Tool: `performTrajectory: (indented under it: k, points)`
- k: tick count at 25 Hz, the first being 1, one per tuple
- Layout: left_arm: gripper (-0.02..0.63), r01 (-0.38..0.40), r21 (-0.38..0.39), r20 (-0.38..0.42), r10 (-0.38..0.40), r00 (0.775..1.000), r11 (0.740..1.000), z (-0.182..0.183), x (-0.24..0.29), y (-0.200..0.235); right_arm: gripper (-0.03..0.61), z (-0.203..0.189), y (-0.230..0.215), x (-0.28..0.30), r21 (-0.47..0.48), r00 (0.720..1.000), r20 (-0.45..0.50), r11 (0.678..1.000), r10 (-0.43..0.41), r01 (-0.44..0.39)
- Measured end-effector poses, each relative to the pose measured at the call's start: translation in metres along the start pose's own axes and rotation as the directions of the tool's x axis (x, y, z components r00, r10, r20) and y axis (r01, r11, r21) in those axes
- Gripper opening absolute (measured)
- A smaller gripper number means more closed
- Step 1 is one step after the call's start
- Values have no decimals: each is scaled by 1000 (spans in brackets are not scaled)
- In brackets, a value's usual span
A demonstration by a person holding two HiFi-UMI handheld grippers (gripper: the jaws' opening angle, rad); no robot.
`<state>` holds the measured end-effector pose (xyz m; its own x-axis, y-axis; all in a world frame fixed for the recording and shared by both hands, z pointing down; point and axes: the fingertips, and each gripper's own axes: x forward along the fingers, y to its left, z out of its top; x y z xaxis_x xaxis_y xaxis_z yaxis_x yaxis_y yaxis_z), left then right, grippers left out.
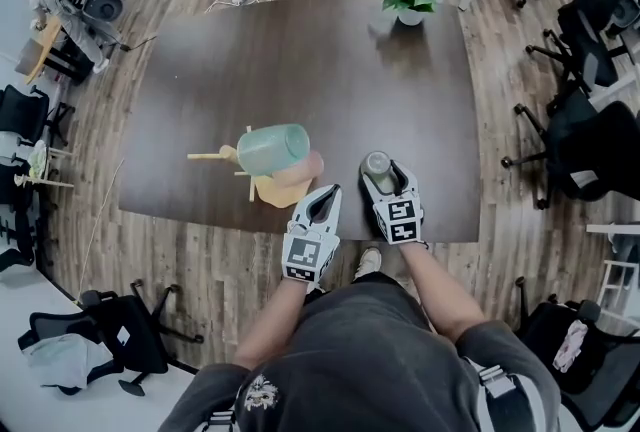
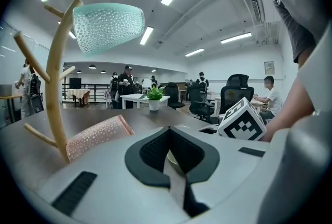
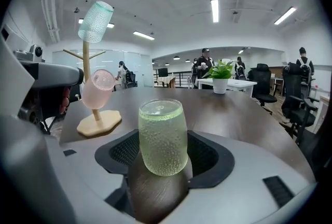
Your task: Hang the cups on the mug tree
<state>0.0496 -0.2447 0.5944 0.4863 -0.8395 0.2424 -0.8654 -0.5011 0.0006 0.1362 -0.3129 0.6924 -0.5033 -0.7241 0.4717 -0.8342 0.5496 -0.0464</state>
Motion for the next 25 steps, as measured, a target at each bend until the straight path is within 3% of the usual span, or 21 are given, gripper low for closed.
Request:
performTrajectory:
  k: [7, 13, 25]
  points:
    - [6, -3, -9, -21, 3, 1000, 1000, -3, -11, 0, 305, 4, 0, -16, -5, 999, 41, 1000, -20, 20]
    - [6, 28, 2, 13, -28, 1000, 1000, 3, -26, -1, 305, 31, 11, -43, -11, 989, 134, 998, -58, 60]
    - [6, 21, -63, 86, -16, 996, 998, 12, -76, 17, 305, 99, 64, -110, -56, 943, 319, 991, -94, 117]
